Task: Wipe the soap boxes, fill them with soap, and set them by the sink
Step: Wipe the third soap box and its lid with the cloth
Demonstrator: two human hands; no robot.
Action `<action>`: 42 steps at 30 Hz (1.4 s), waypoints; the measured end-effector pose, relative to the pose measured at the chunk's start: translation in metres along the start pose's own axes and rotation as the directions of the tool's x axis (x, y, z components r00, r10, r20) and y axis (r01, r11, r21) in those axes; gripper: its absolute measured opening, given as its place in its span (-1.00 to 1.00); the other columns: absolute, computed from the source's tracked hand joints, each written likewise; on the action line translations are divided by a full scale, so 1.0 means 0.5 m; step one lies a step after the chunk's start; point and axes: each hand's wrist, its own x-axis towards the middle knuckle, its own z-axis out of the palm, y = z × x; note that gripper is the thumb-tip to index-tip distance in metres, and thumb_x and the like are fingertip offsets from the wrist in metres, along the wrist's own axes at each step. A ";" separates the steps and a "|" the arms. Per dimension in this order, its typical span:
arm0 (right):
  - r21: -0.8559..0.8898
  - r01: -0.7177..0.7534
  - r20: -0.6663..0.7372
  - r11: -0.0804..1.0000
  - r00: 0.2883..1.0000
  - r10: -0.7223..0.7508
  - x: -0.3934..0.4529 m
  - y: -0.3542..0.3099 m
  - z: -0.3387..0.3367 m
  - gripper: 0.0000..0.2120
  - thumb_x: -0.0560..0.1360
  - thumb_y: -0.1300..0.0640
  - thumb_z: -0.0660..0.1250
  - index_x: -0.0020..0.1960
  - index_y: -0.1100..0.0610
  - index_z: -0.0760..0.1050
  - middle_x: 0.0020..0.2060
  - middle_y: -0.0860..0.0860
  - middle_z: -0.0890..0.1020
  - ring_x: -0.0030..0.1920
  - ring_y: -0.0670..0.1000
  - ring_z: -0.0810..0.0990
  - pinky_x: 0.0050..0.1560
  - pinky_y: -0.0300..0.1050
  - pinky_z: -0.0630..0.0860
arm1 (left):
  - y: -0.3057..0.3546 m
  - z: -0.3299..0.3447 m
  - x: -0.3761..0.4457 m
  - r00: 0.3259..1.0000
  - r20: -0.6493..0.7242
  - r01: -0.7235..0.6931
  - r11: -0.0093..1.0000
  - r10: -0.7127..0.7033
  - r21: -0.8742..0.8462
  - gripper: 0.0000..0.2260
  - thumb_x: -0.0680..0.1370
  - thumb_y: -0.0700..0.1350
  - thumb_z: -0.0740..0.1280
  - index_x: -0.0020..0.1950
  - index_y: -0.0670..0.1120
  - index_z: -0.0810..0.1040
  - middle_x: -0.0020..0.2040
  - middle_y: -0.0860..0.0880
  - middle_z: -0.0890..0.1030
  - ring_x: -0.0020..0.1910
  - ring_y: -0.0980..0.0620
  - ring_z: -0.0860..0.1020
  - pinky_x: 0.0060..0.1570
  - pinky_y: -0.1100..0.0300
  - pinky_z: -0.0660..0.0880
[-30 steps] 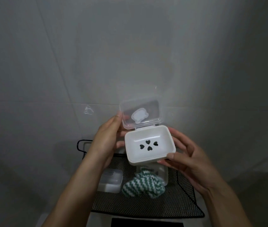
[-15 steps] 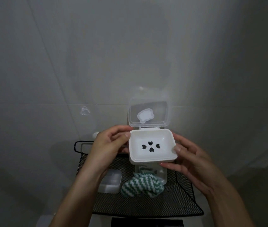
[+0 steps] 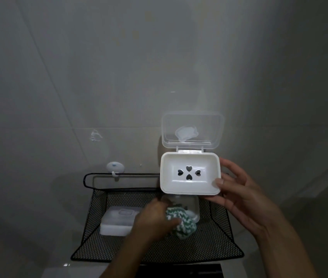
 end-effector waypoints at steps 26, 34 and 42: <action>0.042 -0.066 0.017 0.997 0.998 0.065 0.040 0.042 0.051 -0.46 0.41 0.36 0.35 0.38 0.20 0.46 0.20 0.24 0.65 0.15 0.28 0.66 0.00 0.18 0.66 | 0.052 -0.259 -0.138 0.581 -0.811 -0.279 0.952 0.064 -0.125 -0.76 0.40 -0.14 0.47 0.03 0.04 0.59 -0.09 0.13 0.60 -0.15 0.16 0.55 -0.17 0.31 0.47; 0.038 0.012 0.011 0.999 1.000 -0.012 0.039 0.042 0.082 -0.53 0.38 0.34 0.36 0.29 0.19 0.52 0.12 0.23 0.69 0.05 0.26 0.70 -0.13 0.05 0.69 | 0.128 -0.196 -0.114 0.637 -0.747 0.024 0.964 0.188 0.263 -0.69 0.41 -0.10 0.52 0.13 -0.06 0.65 0.00 -0.06 0.54 0.00 -0.10 0.49 -0.19 0.00 0.48; 0.006 0.007 0.008 1.000 1.000 -0.007 0.025 0.041 0.079 -0.48 0.39 0.33 0.37 0.35 0.19 0.48 0.15 0.22 0.68 0.09 0.27 0.69 -0.10 0.08 0.69 | 0.150 -0.188 -0.108 0.709 -0.694 0.043 0.975 0.124 0.217 -0.79 0.49 -0.20 0.38 0.10 -0.03 0.63 -0.03 0.00 0.64 0.00 -0.05 0.50 -0.07 0.07 0.43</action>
